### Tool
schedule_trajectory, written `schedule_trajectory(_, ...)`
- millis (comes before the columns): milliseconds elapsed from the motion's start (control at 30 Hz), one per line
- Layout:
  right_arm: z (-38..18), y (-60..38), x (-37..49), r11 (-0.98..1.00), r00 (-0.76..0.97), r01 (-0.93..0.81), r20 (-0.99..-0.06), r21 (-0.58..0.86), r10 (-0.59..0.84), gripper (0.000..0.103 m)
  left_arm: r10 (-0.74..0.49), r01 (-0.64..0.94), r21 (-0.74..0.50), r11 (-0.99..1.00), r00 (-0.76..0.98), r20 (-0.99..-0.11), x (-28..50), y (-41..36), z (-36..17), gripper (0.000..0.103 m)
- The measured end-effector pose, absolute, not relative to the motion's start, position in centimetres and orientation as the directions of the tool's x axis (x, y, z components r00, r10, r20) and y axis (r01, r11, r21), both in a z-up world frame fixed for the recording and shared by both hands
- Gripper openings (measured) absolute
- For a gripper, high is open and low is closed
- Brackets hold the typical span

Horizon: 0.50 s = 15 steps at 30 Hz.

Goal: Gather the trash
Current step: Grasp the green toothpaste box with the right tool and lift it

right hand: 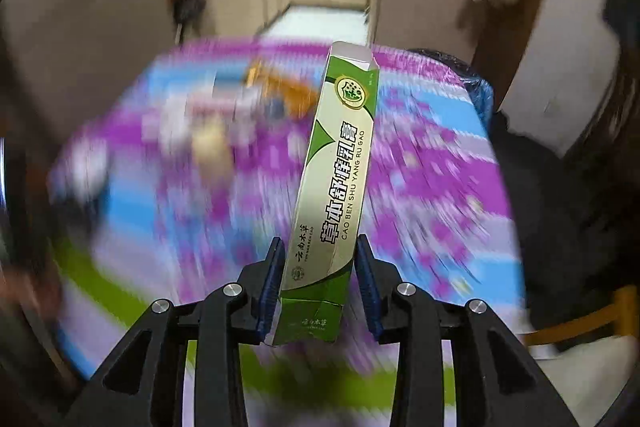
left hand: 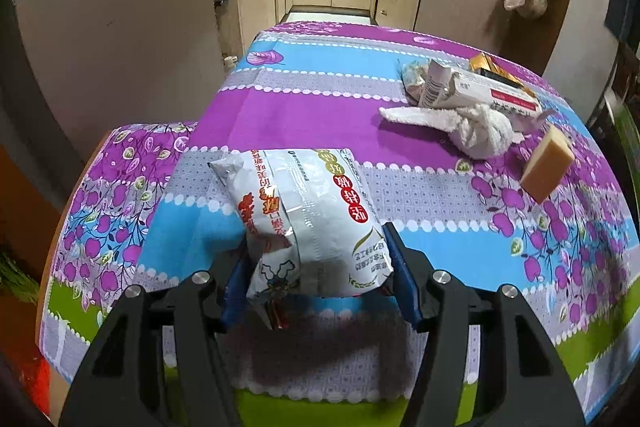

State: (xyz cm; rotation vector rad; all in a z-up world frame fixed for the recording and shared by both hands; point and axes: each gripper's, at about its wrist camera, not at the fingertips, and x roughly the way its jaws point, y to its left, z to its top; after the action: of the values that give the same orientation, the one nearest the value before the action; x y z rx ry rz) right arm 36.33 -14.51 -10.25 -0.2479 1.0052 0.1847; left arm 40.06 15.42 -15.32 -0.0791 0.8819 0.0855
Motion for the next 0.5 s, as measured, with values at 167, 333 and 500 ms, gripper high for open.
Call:
schedule_trajectory(167,-14.5,-13.3,33.4,0.921,0.448,-0.342,-0.894,-0.185,-0.013,0.038,0.052,-0.099,-0.013,0.995,0.626,-0.778,40.0,15.1,-15.4,0.062)
schedule_trajectory(333,-14.6,-13.6,32.9,0.946,0.487,-0.298,-0.872,-0.127,0.036,0.064,0.058,-0.101,-0.005,0.995,0.618,-0.784,40.1,15.1,-15.5,0.071)
schedule_trajectory(500,-14.7,-13.8,32.7,0.958,0.51,-0.26,-0.86,-0.12,0.03,0.073,0.058,-0.096,-0.002,0.995,0.616,-0.785,40.2,15.0,-15.6,0.073)
